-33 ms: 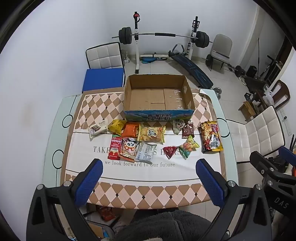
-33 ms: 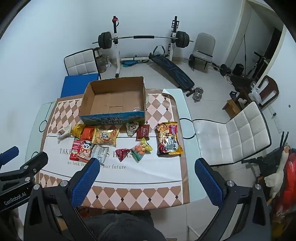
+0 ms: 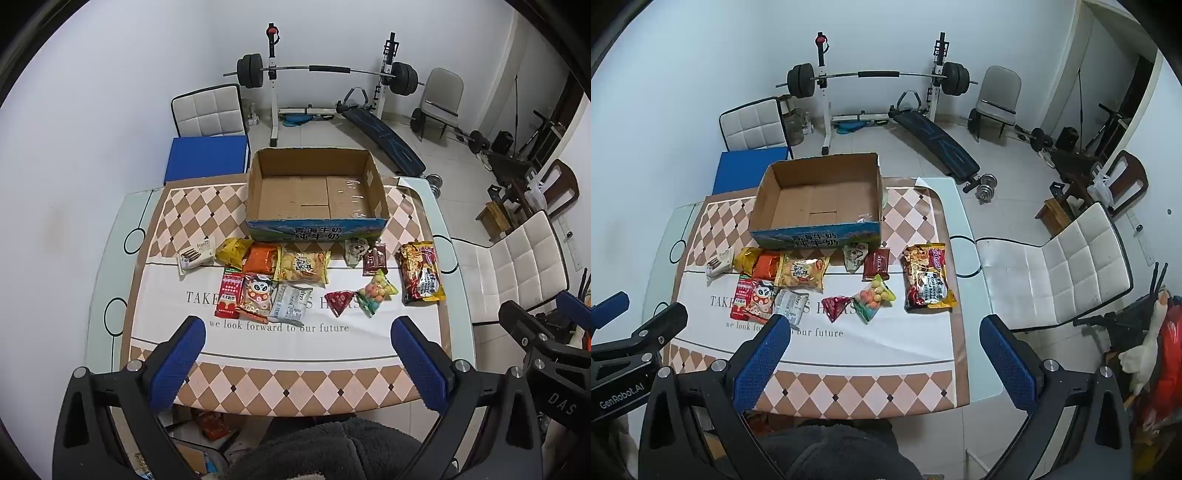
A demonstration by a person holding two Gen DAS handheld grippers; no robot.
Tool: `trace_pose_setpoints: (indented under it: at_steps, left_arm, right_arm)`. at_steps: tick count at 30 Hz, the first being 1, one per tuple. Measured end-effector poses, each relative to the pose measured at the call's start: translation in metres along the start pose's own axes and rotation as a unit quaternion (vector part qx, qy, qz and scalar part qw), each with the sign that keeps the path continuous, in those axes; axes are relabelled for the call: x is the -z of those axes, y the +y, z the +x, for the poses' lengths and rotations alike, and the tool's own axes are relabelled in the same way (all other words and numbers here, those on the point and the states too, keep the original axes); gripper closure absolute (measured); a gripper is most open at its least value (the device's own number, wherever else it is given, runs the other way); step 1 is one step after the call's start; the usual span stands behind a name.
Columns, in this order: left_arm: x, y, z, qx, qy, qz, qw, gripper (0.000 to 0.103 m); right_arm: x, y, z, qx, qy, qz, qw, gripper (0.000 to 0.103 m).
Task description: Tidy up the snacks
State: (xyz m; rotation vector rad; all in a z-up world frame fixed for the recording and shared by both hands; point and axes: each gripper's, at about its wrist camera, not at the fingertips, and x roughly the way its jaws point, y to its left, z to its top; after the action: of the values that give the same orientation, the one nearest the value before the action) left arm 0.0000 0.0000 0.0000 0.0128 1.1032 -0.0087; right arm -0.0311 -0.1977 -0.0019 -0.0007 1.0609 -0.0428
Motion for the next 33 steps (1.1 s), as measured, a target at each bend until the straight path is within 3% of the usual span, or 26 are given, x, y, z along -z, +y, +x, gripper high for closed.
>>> trace_pose_setpoints:
  at_steps: [33]
  left_arm:
    - [-0.007, -0.008, -0.012, 0.005, -0.006, -0.005, 1.0, 0.0]
  right_arm:
    - [-0.003, -0.002, -0.004, -0.005, -0.001, 0.002, 1.0, 0.0]
